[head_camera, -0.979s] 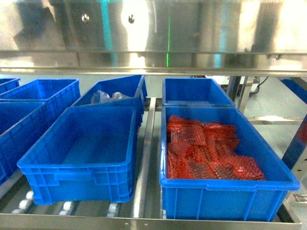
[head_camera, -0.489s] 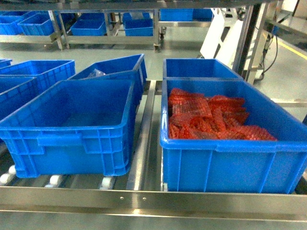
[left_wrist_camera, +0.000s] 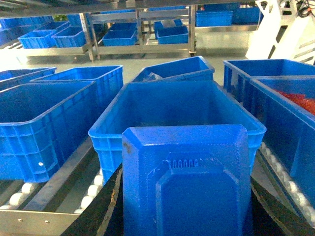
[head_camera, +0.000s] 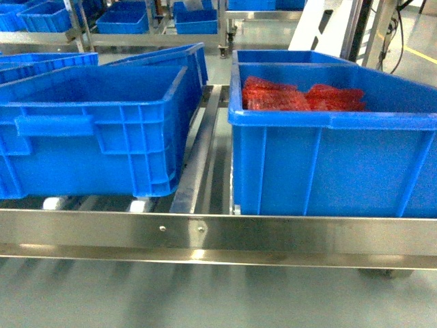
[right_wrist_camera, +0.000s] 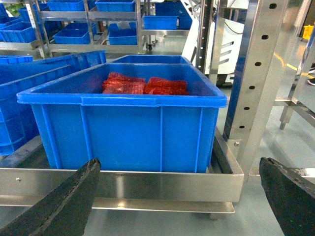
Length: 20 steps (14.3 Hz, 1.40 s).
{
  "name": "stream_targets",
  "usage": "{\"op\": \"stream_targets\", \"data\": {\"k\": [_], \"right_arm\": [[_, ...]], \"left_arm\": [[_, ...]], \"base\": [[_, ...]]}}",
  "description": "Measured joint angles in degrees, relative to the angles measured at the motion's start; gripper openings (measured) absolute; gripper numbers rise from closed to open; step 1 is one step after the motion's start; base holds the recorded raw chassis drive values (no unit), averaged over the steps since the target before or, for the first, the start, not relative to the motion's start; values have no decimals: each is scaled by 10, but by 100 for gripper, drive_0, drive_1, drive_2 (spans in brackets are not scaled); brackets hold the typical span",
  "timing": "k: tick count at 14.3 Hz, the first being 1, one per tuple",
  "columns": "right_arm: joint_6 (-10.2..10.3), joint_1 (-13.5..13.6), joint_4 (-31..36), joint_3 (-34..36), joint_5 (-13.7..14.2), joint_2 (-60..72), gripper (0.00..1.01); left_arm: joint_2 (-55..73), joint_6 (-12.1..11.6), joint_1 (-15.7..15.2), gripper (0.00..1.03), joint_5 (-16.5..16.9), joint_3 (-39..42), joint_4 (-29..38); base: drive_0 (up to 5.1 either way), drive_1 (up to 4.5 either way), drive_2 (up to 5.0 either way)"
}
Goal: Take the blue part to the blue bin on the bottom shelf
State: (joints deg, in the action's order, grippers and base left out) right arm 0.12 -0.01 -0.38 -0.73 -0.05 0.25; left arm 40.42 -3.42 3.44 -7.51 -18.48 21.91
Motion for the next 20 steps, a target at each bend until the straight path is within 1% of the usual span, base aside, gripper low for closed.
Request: {"op": "stream_targets", "data": {"k": [14, 20], "right_arm": [[0, 0, 1, 0, 0, 0, 98], [0, 0, 3, 0, 0, 0, 98]], "left_arm": [[0, 0, 0, 44, 0, 0, 3], [-1, 0, 0, 44, 0, 0, 3]], "base": [[0, 0, 0], [-6, 404, -417]]}}
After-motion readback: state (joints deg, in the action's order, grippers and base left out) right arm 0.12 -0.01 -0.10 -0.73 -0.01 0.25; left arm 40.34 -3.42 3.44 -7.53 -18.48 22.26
